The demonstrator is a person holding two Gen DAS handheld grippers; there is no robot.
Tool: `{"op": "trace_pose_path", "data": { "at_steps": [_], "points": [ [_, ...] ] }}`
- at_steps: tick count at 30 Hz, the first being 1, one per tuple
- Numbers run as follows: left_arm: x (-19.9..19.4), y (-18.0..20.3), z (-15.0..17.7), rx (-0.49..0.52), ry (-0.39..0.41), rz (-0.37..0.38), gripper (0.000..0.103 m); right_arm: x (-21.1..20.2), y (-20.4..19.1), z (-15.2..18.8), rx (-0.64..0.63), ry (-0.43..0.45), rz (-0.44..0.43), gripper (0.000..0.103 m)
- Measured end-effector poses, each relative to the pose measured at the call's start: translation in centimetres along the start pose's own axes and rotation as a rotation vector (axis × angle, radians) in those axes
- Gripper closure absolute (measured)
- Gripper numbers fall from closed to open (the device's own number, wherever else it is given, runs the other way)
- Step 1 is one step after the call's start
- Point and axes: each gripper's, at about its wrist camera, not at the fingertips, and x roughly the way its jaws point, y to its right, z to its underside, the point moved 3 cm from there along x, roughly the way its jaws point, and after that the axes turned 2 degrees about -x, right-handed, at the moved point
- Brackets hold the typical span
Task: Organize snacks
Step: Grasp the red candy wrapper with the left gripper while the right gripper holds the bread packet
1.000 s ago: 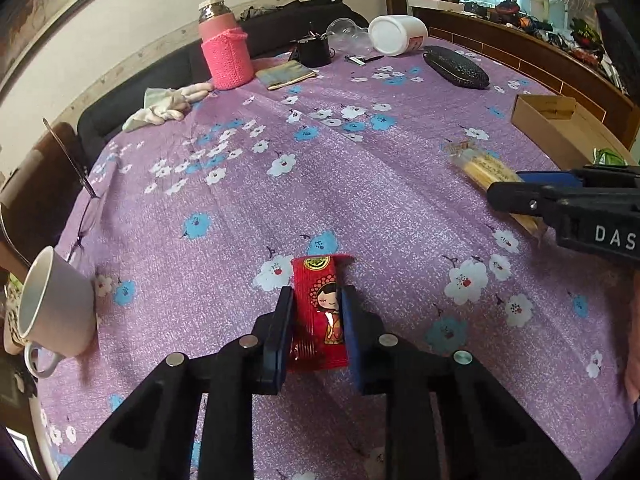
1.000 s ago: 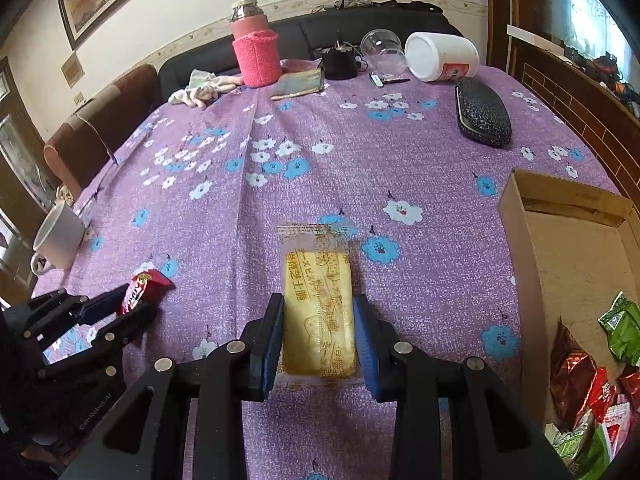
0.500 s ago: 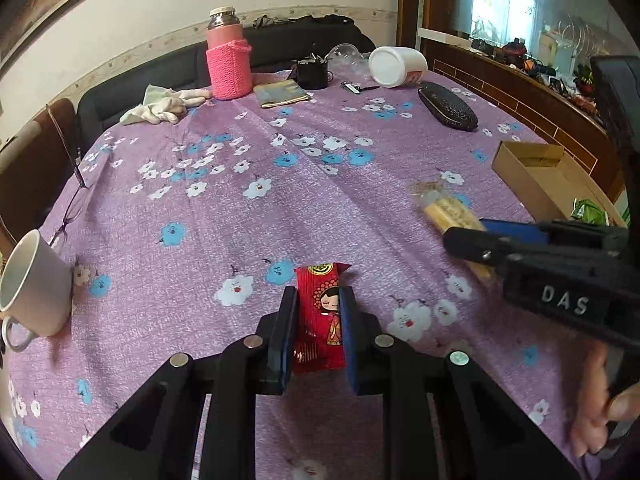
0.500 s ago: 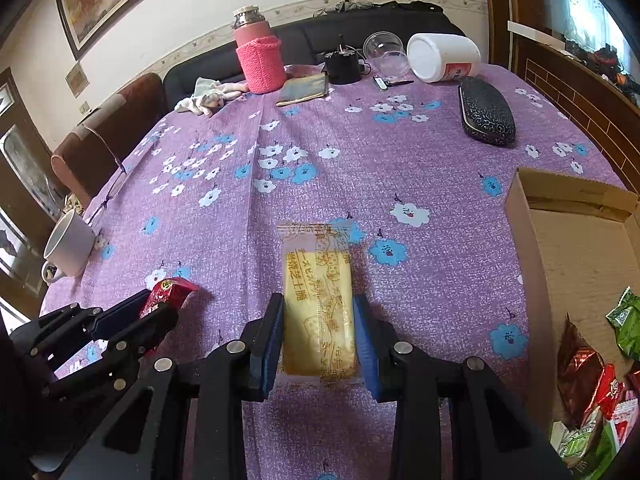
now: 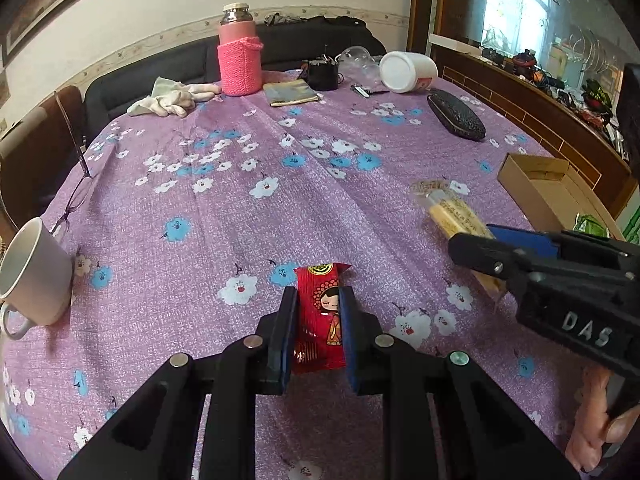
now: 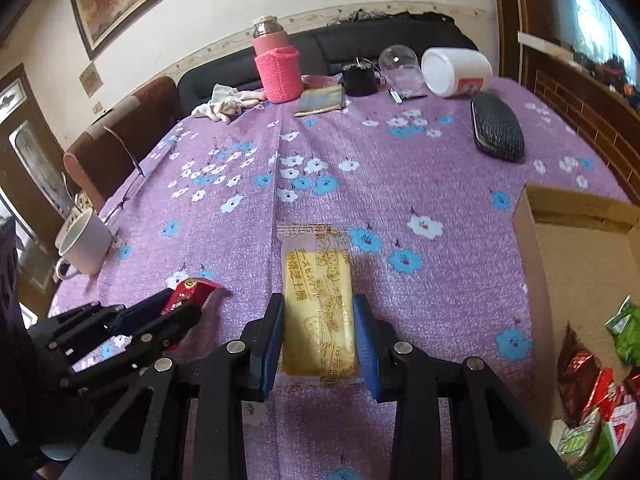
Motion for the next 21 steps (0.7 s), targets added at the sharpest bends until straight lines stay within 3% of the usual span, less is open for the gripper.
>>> {"op": "trace_pose_path", "data": {
  "at_steps": [3, 21],
  "points": [
    [-0.07, -0.07, 0.05, -0.007, -0.001, 0.008, 0.083, 0.77, 0.12, 0.32, 0.009, -0.032, -0.003, 0.067],
    [-0.17, -0.3, 0.01, -0.015, 0.002, 0.001, 0.083, 0.86, 0.21, 0.35, 0.009, -0.035, 0.004, 0.067]
  ]
}}
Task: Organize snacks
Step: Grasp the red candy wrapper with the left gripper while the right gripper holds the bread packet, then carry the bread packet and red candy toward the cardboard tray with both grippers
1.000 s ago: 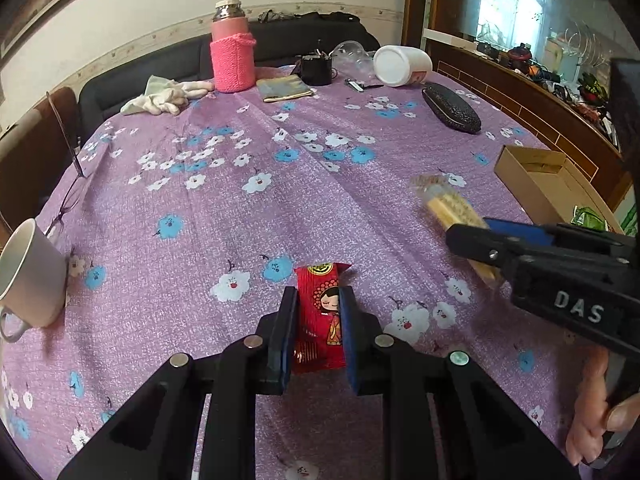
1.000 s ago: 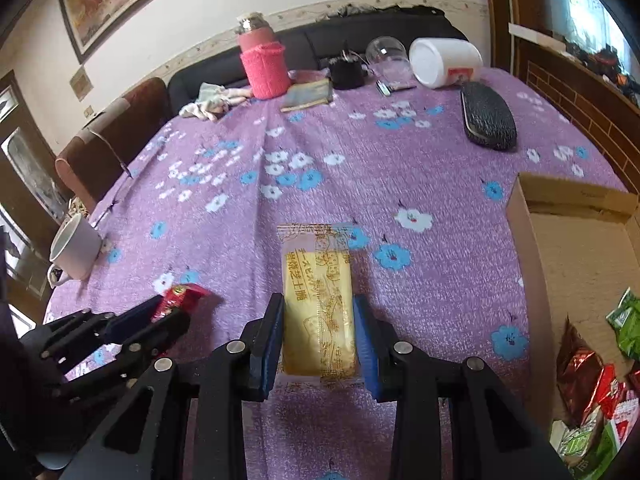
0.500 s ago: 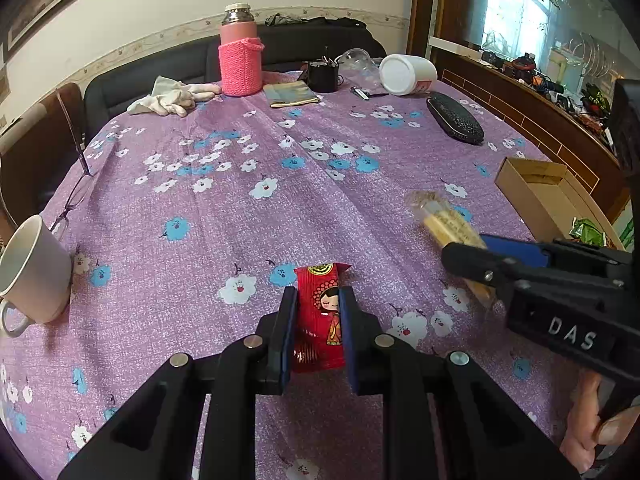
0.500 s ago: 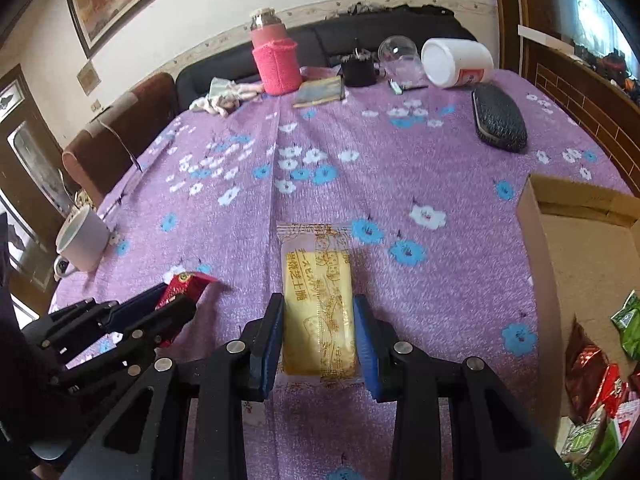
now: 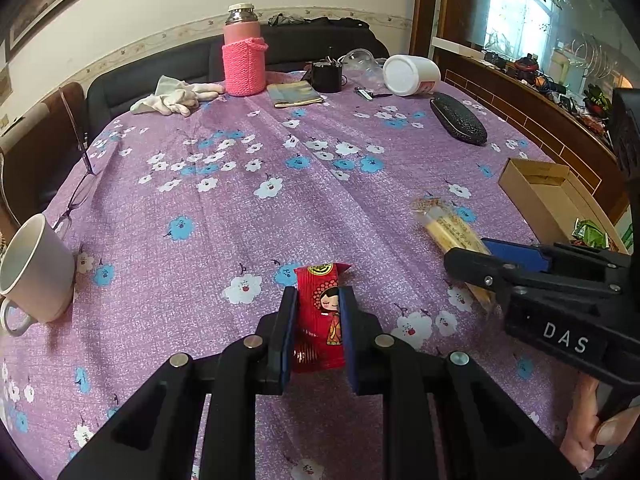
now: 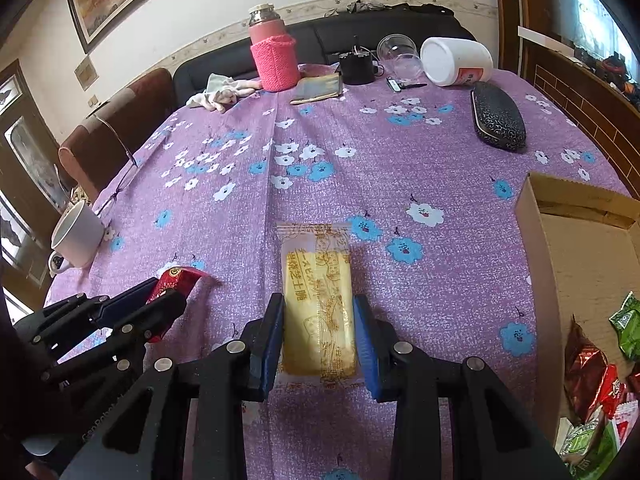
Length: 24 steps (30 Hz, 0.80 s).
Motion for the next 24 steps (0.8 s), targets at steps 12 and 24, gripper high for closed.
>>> {"op": "trace_pose_path", "data": {
  "at_steps": [12, 24],
  "points": [
    [-0.01, 0.0, 0.01, 0.006, 0.004, -0.016, 0.083, -0.47, -0.48, 0.0, -0.012, 0.017, -0.01, 0.067],
    [-0.27, -0.39, -0.07, -0.015, 0.008, -0.012, 0.083, -0.24, -0.21, 0.03, -0.003, 0.011, -0.004, 0.067]
  ]
}}
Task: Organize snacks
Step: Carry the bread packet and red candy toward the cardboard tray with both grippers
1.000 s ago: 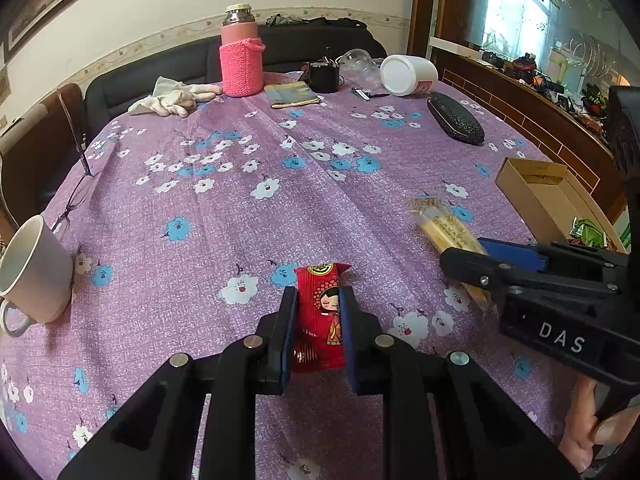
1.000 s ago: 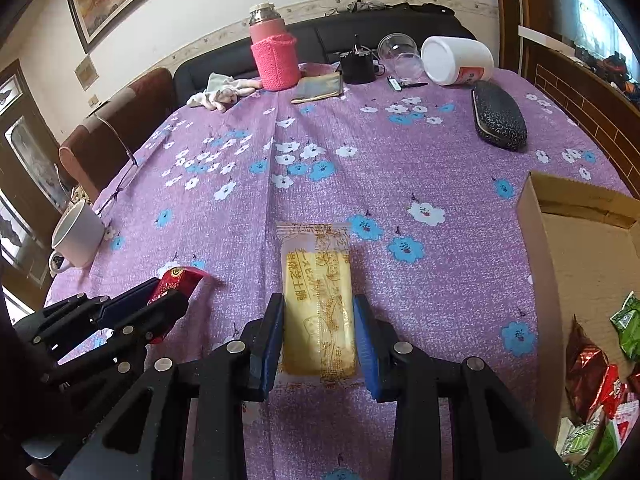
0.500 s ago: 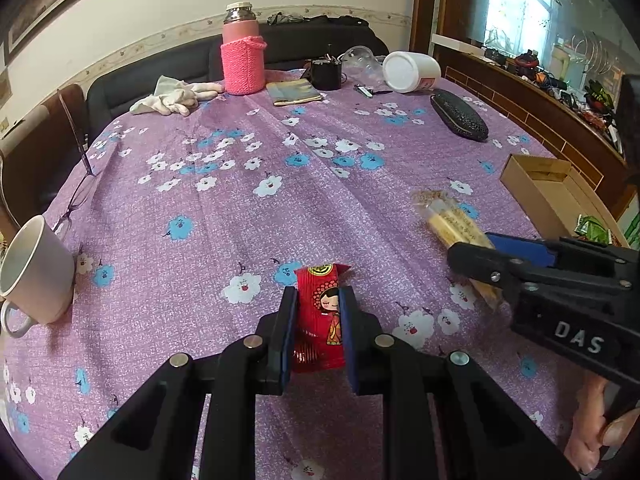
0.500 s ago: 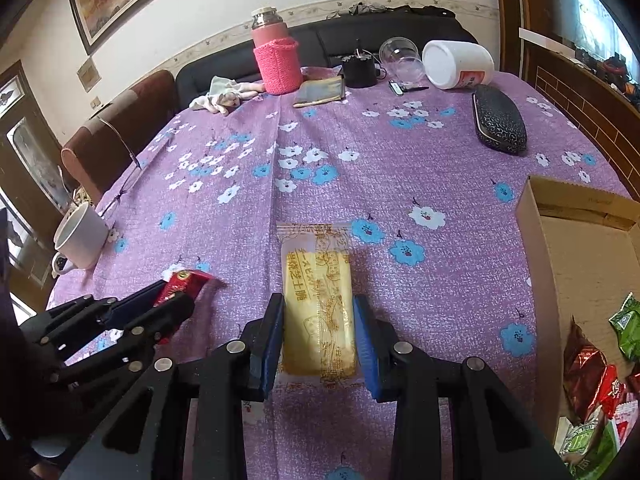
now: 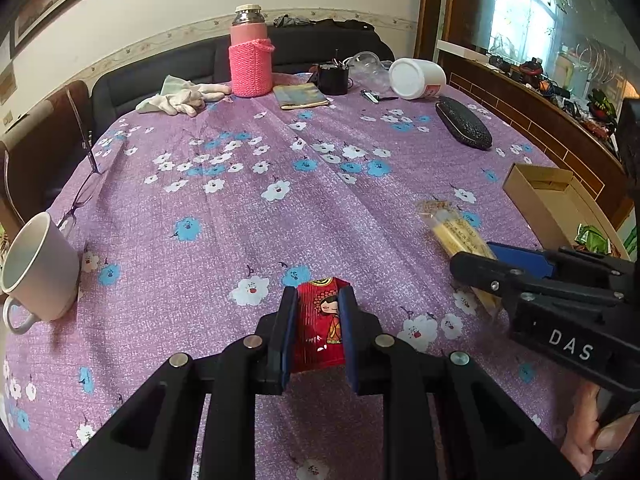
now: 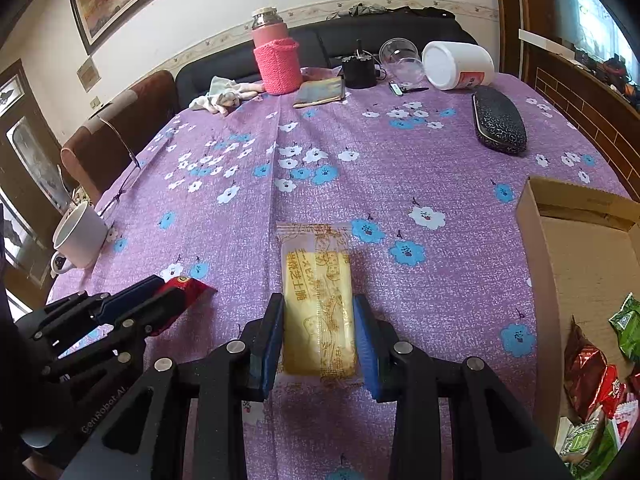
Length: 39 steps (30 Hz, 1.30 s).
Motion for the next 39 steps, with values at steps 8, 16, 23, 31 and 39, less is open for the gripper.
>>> {"op": "trace_pose_path", "data": {
  "at_steps": [8, 16, 23, 31, 39],
  "points": [
    [-0.3, 0.2, -0.1, 0.001, 0.009, 0.011, 0.083, 0.2, 0.1, 0.0, 0.002, -0.002, 0.002, 0.067],
    [-0.3, 0.4, -0.1, 0.006, 0.007, 0.015, 0.083, 0.3, 0.2, 0.0, 0.0, -0.004, 0.021, 0.065],
    [-0.3, 0.4, -0.1, 0.0, 0.006, 0.016, 0.083, 0.2, 0.7, -0.1, 0.02, 0.0, 0.023, 0.065],
    [-0.4, 0.3, -0.1, -0.001, 0.009, 0.016, 0.083, 0.2, 0.8, -0.2, 0.001, 0.007, 0.072, 0.065],
    [-0.4, 0.5, -0.1, 0.002, 0.01, 0.016, 0.083, 0.2, 1.0, -0.2, 0.021, 0.003, 0.039, 0.065]
  ]
}}
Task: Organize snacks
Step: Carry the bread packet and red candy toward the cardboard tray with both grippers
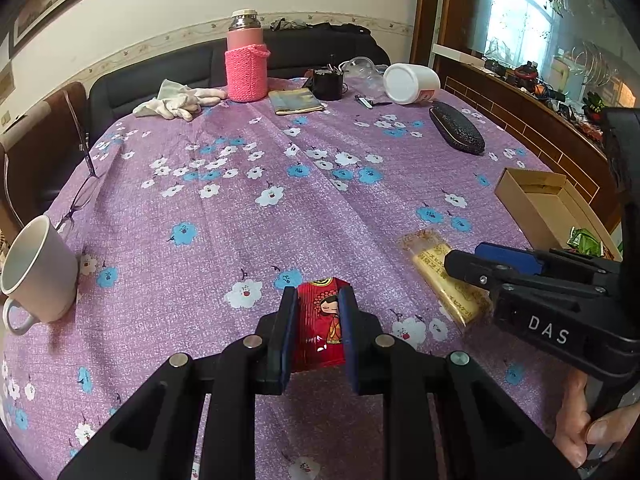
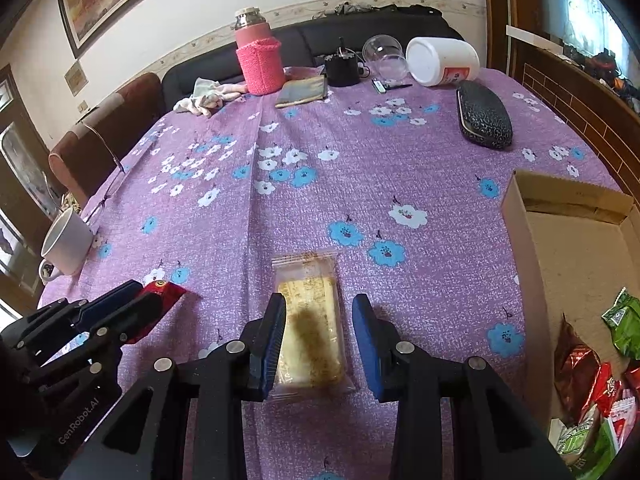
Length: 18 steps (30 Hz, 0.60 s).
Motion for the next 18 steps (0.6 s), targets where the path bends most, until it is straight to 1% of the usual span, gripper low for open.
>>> {"op": "trace_pose_path", "data": {
  "at_steps": [12, 18],
  "points": [
    [-0.03, -0.02, -0.14, 0.001, 0.005, -0.001, 0.083, -0.51, -0.42, -0.11, -0.007, 0.033, -0.022, 0.065],
    [-0.21, -0.38, -0.29, -0.016, 0.012, -0.002, 0.083, -0.47, -0.04, -0.24, 0.006, 0.056, 0.001, 0.065]
  ]
}}
